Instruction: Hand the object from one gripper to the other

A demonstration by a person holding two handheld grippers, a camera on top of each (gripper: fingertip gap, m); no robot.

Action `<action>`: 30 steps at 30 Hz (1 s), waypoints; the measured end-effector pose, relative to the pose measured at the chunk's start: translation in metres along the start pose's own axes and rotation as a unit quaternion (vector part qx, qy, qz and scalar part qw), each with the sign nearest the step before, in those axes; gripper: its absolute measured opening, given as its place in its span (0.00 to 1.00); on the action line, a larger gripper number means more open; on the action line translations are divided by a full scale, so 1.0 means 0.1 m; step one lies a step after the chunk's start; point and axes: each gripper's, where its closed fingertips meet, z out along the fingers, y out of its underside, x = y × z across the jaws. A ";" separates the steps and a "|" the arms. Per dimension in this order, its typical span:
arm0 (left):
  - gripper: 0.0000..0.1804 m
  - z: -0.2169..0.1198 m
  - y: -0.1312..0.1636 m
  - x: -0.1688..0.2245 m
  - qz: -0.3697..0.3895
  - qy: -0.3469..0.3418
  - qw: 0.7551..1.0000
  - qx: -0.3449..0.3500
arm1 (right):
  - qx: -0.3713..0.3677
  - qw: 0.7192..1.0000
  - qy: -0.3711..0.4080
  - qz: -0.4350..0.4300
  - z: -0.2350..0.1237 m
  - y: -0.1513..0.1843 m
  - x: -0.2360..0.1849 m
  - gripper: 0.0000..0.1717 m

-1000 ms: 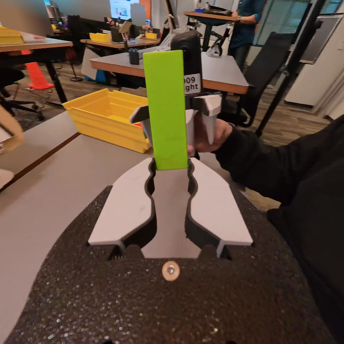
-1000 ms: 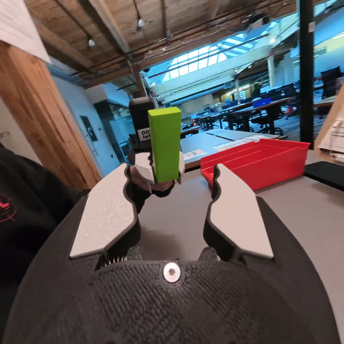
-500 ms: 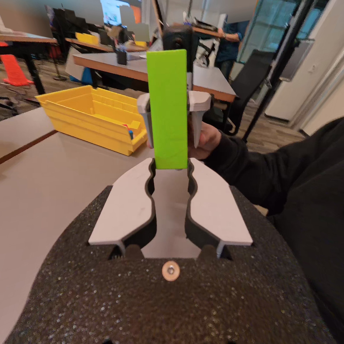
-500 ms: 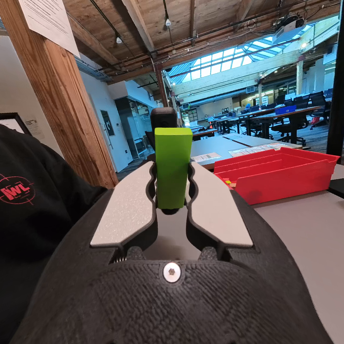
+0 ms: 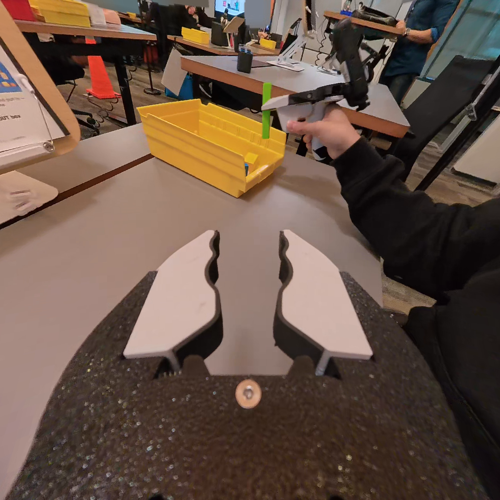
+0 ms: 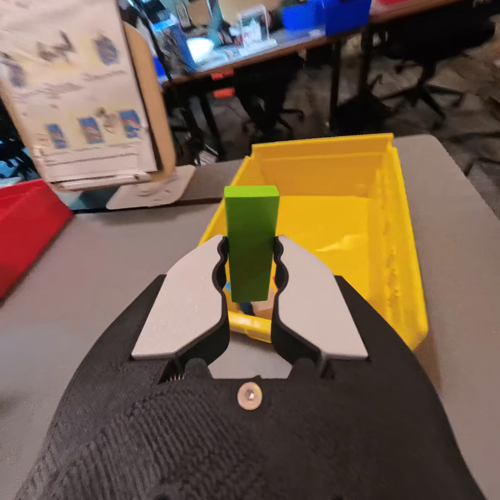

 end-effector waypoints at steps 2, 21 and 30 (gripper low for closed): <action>0.23 -0.04 -0.02 -0.02 -0.010 0.009 1.000 0.008 | -0.037 0.999 0.023 0.001 0.18 0.04 0.15 0.19; 0.22 -1.15 0.07 -0.76 -0.011 -0.182 0.983 -0.003 | -0.309 0.948 0.059 -0.059 1.32 0.74 0.13 0.33; 0.24 -2.14 0.45 -1.55 -0.079 -0.417 0.903 -0.073 | -0.102 0.983 0.081 -0.129 0.60 0.18 -0.27 0.59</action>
